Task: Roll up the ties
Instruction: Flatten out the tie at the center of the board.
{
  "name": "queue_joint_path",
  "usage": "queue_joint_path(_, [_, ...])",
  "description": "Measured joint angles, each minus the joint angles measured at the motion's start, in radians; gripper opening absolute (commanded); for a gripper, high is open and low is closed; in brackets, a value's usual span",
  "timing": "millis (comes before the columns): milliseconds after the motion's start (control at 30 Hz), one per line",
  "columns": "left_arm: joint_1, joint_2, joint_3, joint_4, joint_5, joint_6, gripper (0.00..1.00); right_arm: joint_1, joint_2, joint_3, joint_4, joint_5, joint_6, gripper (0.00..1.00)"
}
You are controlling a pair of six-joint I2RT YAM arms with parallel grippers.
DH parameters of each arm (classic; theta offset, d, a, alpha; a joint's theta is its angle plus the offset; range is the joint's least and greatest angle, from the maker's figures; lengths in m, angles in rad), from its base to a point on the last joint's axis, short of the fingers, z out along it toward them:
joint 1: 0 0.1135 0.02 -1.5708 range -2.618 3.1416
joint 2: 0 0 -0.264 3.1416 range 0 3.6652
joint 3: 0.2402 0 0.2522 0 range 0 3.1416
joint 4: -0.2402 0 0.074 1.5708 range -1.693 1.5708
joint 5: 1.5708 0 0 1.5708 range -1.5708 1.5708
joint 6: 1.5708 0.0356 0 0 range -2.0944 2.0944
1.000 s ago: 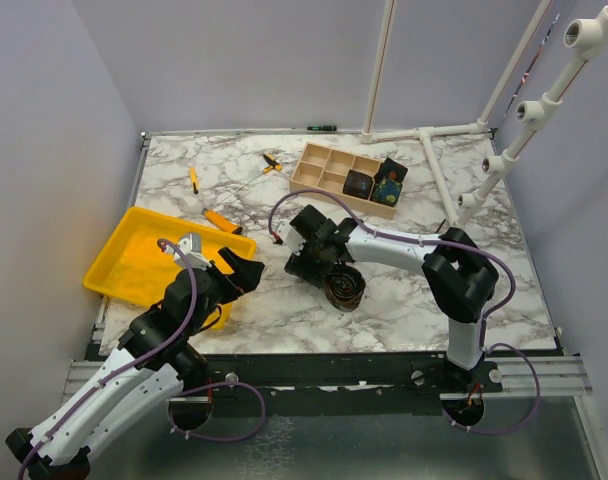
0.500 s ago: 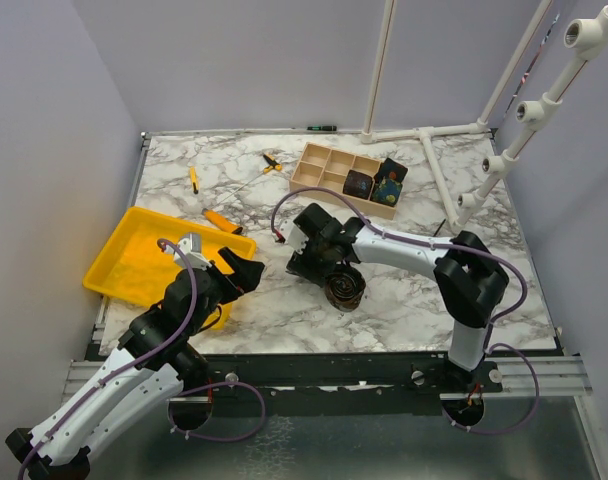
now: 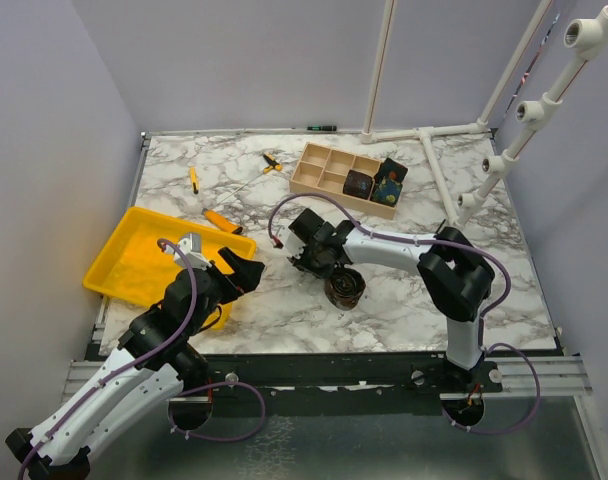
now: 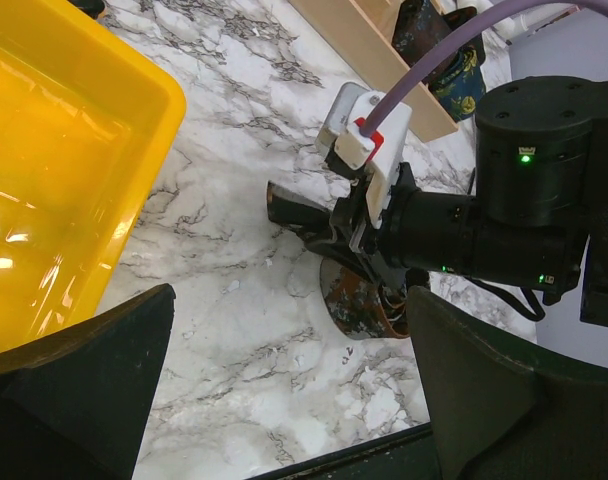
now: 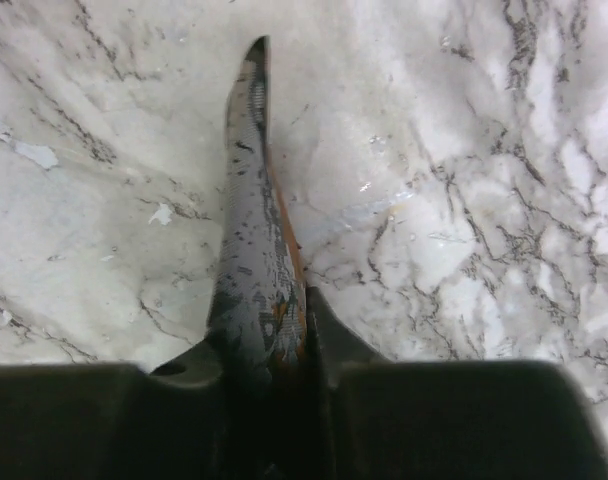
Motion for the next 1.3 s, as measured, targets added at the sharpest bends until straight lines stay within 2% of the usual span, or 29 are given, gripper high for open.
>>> queue_joint_path(33, [0.0,0.0,0.0,0.0,0.0,0.0,0.99,0.0,0.0,0.003,0.0,0.008,0.004,0.02])
queue_joint_path(67, [0.0,0.0,0.0,0.0,0.0,0.0,0.99,0.0,0.0,0.006,0.001,0.019,0.011,0.0])
queue_joint_path(267, [0.0,0.008,0.014,-0.006,-0.001,0.004,0.99,-0.003,-0.053,0.013,0.024,0.159,0.069,0.0])
queue_joint_path(400, [0.0,0.039,0.067,-0.008,-0.006,0.021,0.99,-0.014,-0.196,0.019,0.049,0.264,0.116,0.0])
queue_joint_path(533, [0.0,0.056,0.124,-0.007,-0.031,0.046,0.99,-0.041,-0.421,0.029,0.098,0.343,0.166,0.0])
queue_joint_path(700, [0.0,0.085,0.193,0.005,-0.06,0.082,0.99,-0.095,-0.655,0.097,0.131,0.342,0.229,0.0])
queue_joint_path(867, [0.0,0.129,0.198,0.064,-0.05,0.105,0.99,-0.107,-0.776,0.172,0.135,0.257,0.296,0.0])
queue_joint_path(1000, [0.0,0.124,0.151,0.197,0.011,0.119,0.99,-0.107,-0.832,0.149,0.161,0.169,0.377,0.0])
queue_joint_path(1133, [0.0,0.119,0.052,0.455,0.148,0.122,0.99,-0.107,-0.863,0.039,0.218,0.118,0.49,0.0])
queue_joint_path(1300, [0.0,0.236,0.024,0.747,0.332,0.122,0.99,-0.107,-0.859,-0.083,0.266,0.108,0.633,0.0])
